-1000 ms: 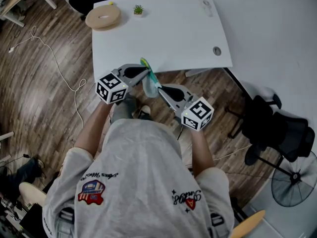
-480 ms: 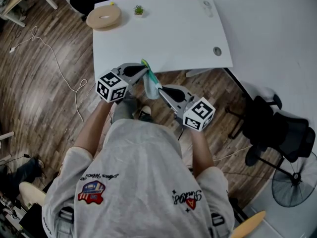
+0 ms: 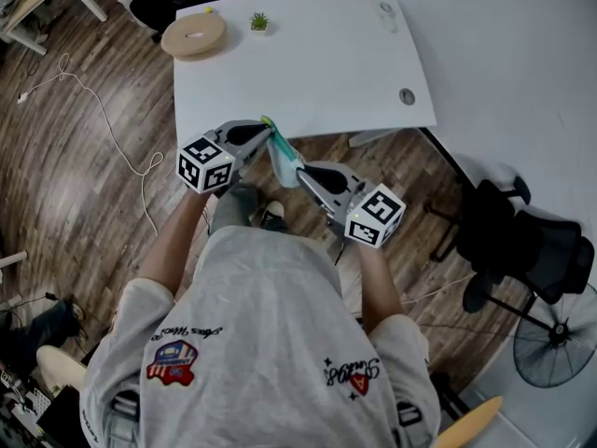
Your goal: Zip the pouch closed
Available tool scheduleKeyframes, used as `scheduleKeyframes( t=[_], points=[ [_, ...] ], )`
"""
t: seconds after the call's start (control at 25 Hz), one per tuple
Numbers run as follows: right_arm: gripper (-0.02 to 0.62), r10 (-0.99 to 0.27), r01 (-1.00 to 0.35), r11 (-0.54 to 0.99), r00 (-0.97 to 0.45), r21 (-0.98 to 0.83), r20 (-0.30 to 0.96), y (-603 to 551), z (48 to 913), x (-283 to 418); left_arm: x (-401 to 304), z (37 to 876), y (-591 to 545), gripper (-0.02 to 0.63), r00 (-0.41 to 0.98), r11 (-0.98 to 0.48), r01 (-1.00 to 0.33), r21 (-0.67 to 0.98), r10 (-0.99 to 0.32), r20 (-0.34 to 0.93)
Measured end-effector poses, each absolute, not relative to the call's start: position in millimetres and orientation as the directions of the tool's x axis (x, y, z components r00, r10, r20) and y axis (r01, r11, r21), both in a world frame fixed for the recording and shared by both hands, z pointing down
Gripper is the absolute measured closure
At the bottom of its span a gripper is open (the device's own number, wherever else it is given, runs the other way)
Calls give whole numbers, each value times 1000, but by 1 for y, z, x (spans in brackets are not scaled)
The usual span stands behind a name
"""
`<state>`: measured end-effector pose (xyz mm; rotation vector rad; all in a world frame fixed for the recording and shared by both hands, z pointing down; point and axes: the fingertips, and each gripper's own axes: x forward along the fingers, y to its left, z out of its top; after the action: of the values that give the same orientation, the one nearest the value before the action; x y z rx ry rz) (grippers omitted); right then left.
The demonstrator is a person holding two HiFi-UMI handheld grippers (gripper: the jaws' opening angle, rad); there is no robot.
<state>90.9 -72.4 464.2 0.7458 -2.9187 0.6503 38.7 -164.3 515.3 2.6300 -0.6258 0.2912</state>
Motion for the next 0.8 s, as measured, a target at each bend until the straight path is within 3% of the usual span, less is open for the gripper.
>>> scheduleKeyframes(
  t=[0.36, 0.8],
  points=[
    [583, -428, -458, 800, -888, -387, 166, -70, 463, 87, -3, 539, -187, 597, 775, -693, -629, 353, -521, 358],
    [580, -453, -477, 786, -877, -393, 159, -85, 465, 84, -11, 545, -186, 597, 769, -663, -639, 391, -534, 351]
  ],
)
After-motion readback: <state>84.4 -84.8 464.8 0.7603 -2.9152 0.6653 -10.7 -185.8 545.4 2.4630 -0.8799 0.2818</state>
